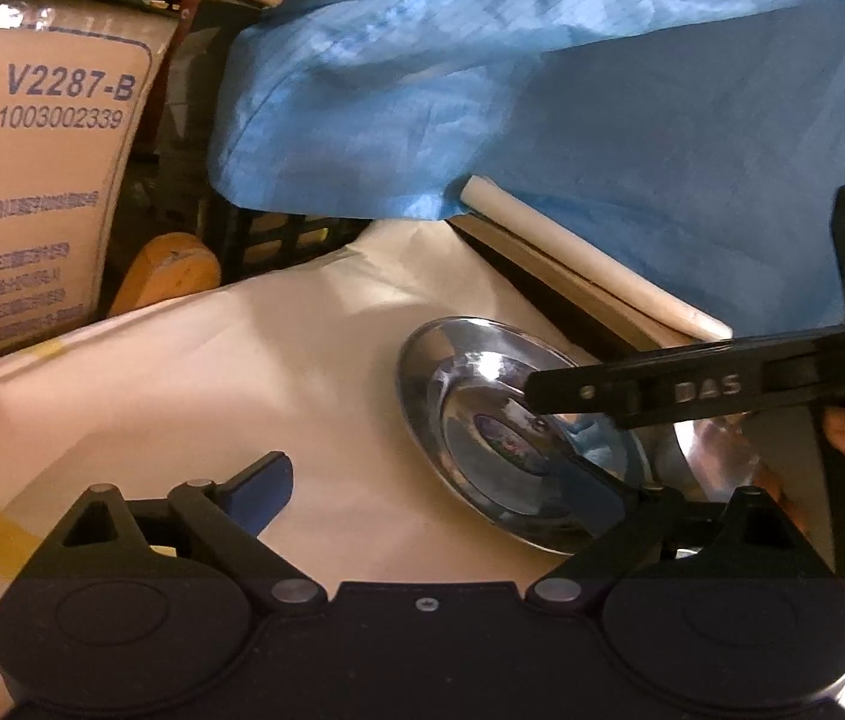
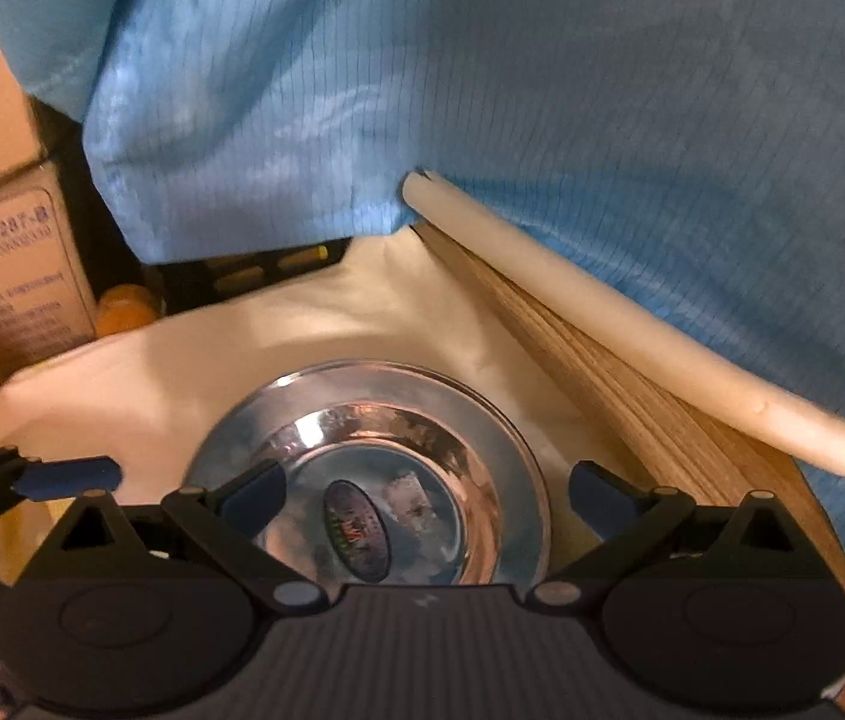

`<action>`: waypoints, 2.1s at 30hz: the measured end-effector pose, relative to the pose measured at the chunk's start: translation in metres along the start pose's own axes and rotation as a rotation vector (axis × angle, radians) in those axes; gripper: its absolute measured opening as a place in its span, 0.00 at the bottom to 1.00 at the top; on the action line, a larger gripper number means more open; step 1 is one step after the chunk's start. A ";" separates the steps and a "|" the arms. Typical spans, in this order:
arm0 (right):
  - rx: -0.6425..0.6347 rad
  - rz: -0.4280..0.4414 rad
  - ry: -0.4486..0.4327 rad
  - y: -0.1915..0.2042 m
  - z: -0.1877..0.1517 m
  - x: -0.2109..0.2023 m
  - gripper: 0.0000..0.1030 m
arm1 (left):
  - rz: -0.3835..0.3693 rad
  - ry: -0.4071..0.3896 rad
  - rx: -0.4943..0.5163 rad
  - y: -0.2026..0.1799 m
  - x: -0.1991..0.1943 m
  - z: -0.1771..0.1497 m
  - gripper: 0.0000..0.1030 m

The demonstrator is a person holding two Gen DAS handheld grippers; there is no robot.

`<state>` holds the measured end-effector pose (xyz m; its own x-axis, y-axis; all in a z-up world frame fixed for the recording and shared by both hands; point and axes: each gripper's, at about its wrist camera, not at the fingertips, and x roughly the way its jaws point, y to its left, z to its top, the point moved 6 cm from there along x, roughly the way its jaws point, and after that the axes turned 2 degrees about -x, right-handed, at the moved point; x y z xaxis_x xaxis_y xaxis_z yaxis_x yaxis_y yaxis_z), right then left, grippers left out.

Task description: Organize plates and bowls

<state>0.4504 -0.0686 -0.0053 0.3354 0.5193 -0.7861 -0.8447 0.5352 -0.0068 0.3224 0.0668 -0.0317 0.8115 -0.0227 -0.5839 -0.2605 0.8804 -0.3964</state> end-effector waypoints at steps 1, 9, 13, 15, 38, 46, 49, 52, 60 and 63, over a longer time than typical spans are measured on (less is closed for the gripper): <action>0.004 -0.004 0.006 -0.002 -0.001 0.001 0.99 | -0.006 0.000 -0.001 0.000 0.000 0.000 0.89; 0.031 -0.030 0.041 -0.010 -0.002 0.014 0.94 | -0.045 0.015 -0.029 0.000 0.009 -0.001 0.70; 0.013 -0.036 0.058 -0.007 0.000 0.019 0.90 | -0.048 0.026 -0.030 -0.001 0.011 -0.003 0.53; -0.002 -0.052 0.070 -0.005 0.000 0.021 0.88 | -0.047 0.024 -0.021 -0.001 0.010 -0.003 0.50; -0.032 -0.119 0.097 0.013 -0.015 0.018 0.33 | -0.011 0.017 -0.027 0.005 -0.001 -0.001 0.20; -0.023 -0.121 0.021 0.028 -0.022 -0.004 0.32 | 0.013 -0.028 -0.006 0.006 -0.019 0.005 0.20; -0.010 -0.131 -0.002 0.030 -0.025 -0.017 0.32 | 0.002 -0.040 0.011 0.002 -0.027 0.005 0.20; 0.007 -0.141 -0.026 0.031 -0.031 -0.034 0.32 | -0.012 -0.053 0.026 -0.004 -0.036 0.005 0.20; 0.026 -0.191 -0.040 0.030 -0.055 -0.074 0.32 | -0.061 -0.042 0.061 -0.025 -0.049 -0.007 0.20; 0.038 -0.209 -0.039 0.031 -0.066 -0.091 0.32 | -0.079 -0.033 0.080 -0.033 -0.054 -0.014 0.21</action>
<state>0.3667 -0.1432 0.0251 0.5179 0.4196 -0.7455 -0.7392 0.6581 -0.1431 0.2793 0.0323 0.0030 0.8448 -0.0794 -0.5291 -0.1536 0.9113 -0.3819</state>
